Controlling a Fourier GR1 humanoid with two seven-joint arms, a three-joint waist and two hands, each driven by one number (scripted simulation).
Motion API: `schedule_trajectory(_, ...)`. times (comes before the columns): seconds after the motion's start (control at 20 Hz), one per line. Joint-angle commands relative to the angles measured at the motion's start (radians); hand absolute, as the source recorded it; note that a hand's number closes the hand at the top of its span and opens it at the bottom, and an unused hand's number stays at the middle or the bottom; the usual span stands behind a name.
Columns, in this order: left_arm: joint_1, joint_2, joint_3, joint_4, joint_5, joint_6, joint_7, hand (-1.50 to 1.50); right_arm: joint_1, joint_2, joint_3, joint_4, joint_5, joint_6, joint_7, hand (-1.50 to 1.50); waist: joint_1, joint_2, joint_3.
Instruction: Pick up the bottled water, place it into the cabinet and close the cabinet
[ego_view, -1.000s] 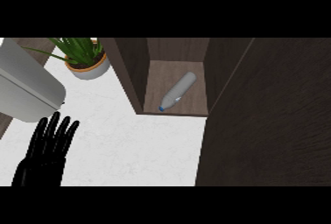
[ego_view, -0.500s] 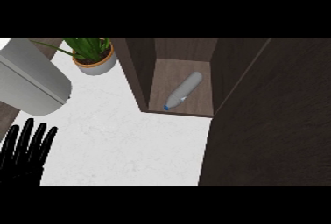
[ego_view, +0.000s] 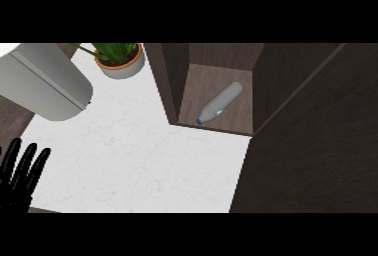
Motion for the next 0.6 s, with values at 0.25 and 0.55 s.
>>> schedule_trajectory(0.25,0.007,0.036,0.022,0.0,0.014,-0.059,0.008,-1.5,-0.155,0.038,0.154,-0.021,0.001,0.041,0.124,1.5,0.061,0.019,-0.005)
schedule_trajectory(0.55,0.0,0.064,0.034,0.007,0.019,-0.09,0.02,-1.5,-0.263,-0.05,0.095,-0.027,0.039,0.113,0.151,-1.5,0.099,0.013,-0.012)
